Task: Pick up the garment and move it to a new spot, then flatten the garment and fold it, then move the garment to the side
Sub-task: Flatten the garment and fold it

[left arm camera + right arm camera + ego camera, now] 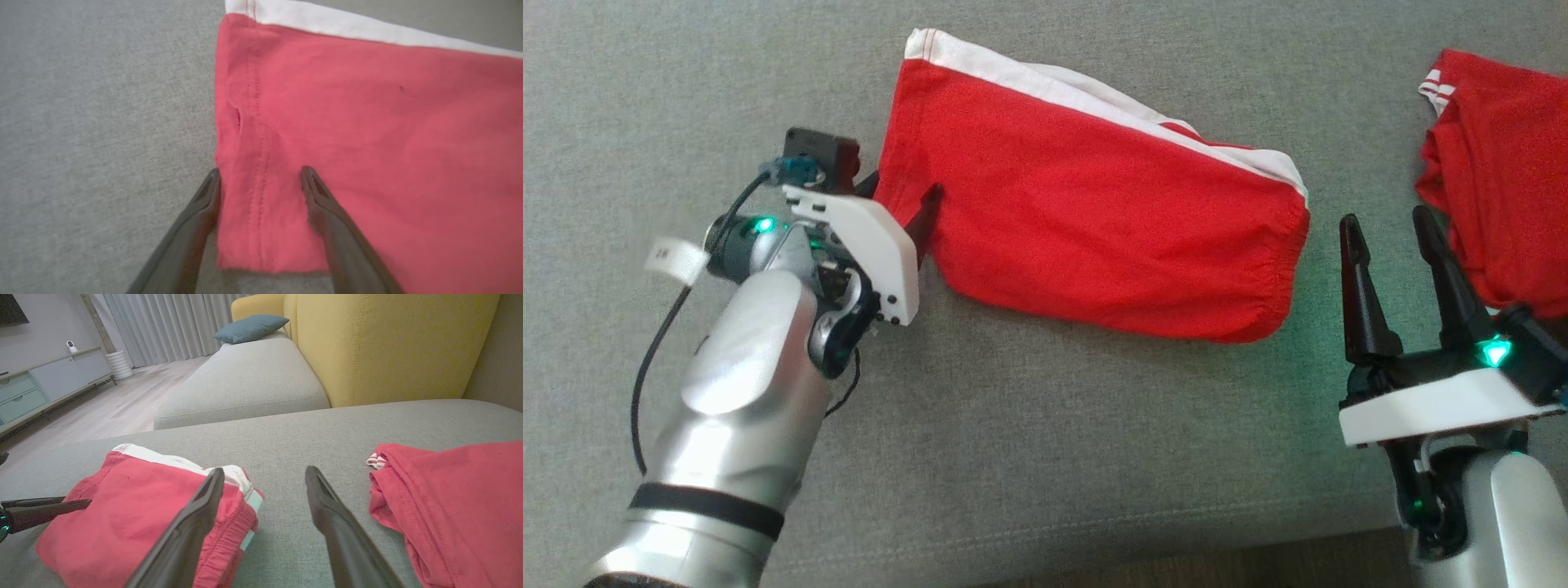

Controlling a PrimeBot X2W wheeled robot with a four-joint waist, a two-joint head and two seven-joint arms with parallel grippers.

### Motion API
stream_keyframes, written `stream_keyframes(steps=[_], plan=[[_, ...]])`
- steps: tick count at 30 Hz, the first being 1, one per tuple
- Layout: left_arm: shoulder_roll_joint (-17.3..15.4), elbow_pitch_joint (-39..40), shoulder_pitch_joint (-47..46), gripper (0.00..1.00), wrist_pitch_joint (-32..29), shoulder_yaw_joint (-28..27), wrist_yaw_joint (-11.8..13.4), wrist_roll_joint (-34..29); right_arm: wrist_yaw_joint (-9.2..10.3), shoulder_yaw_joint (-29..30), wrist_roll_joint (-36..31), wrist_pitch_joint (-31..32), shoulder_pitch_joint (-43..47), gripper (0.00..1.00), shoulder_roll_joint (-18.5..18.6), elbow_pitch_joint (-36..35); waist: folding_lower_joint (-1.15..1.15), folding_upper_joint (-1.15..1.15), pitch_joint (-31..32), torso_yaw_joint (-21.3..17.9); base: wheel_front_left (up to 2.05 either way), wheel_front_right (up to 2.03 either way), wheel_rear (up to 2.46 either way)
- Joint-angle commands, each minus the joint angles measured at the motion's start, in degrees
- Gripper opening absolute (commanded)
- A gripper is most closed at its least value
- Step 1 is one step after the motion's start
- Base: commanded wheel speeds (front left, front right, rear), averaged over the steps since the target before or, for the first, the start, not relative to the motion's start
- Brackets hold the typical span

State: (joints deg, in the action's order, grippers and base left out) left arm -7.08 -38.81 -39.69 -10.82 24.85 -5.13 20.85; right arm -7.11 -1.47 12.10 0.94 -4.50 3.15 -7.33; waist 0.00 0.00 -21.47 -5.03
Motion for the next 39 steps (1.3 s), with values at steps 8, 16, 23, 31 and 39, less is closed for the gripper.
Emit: stream_keyframes(steps=[8, 16, 23, 31, 39], plan=[[-1.1, 0.34, -0.67, 0.0, -3.5, 1.47, 0.31, -1.39, -0.37, -1.28, 1.22, -0.95, -1.6, 1.0, -0.15, -1.38, 0.0, 0.0, 0.43, 0.48, 0.0, 0.0, 0.0], [-2.87, 8.82, 6.8, 0.0, 0.55, -0.31, 4.19, -0.45, -0.37, -0.78, 1.46, -0.64, -0.46, 1.0, -0.2, -0.77, 0.0, 0.0, 2.99, 1.87, 0.0, 0.0, 0.0], [-5.09, 21.16, 21.45, 0.0, 0.59, -3.45, 8.82, 3.05, -0.37, -0.35, 1.41, 0.43, 1.19, 1.0, -0.21, -0.92, 0.0, 0.0, 6.34, 4.12, 0.0, 0.0, 0.0], [-4.69, 31.26, 29.71, 1.0, 3.03, -5.69, 13.19, 4.47, -0.37, -0.32, 0.19, 1.31, 2.42, 1.0, 0.26, -2.91, 0.0, 0.0, 7.68, 5.17, 0.0, 0.0, 0.0], [-5.19, 37.41, 30.91, 1.0, 20.28, -8.0, 16.34, -1.37, -0.37, -0.04, -2.0, 2.29, 3.7, 1.0, 0.58, -5.42, 0.0, 0.0, 9.74, 5.12, 0.0, 0.0, 0.0]])
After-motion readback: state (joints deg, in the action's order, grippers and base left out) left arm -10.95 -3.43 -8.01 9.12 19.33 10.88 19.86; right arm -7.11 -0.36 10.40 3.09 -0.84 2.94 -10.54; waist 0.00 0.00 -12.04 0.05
